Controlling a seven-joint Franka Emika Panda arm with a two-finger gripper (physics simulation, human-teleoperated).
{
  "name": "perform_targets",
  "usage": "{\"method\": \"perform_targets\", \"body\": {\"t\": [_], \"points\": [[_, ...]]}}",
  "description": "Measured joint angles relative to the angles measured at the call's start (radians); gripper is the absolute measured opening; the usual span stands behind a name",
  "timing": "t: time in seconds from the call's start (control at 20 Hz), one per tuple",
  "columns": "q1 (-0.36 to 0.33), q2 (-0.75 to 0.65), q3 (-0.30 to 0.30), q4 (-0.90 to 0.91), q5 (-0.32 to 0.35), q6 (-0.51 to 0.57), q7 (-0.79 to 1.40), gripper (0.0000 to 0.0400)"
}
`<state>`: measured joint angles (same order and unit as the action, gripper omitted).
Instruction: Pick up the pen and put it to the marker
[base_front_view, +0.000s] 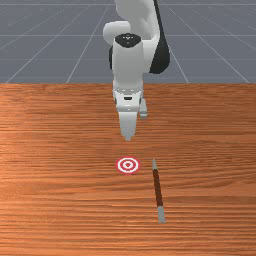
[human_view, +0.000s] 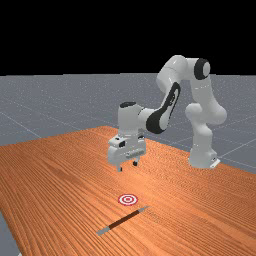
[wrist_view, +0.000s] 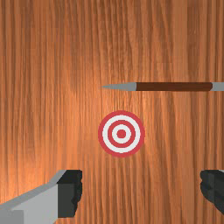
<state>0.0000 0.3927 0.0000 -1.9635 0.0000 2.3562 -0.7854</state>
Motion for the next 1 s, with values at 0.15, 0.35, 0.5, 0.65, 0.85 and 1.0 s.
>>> {"method": "perform_targets", "body": {"t": [0.15, 0.35, 0.5, 0.65, 0.85, 1.0], "points": [[0.003, -0.001, -0.003, 0.001, 0.002, -0.006, 0.019, 0.0253], [0.031, -0.058, -0.044, -0.043, -0.014, -0.075, 0.227, 0.0225], [0.078, -0.117, -0.127, -0.02, -0.012, -0.25, 0.774, 0.0051], [0.105, -0.083, -0.18, 0.05, 0.054, -0.387, 1.232, 0.0012], [0.107, -0.07, -0.193, 0.078, 0.094, -0.437, 1.37, 0.0002], [0.111, -0.064, -0.194, 0.092, 0.109, -0.394, 1.411, 0.0]]}}
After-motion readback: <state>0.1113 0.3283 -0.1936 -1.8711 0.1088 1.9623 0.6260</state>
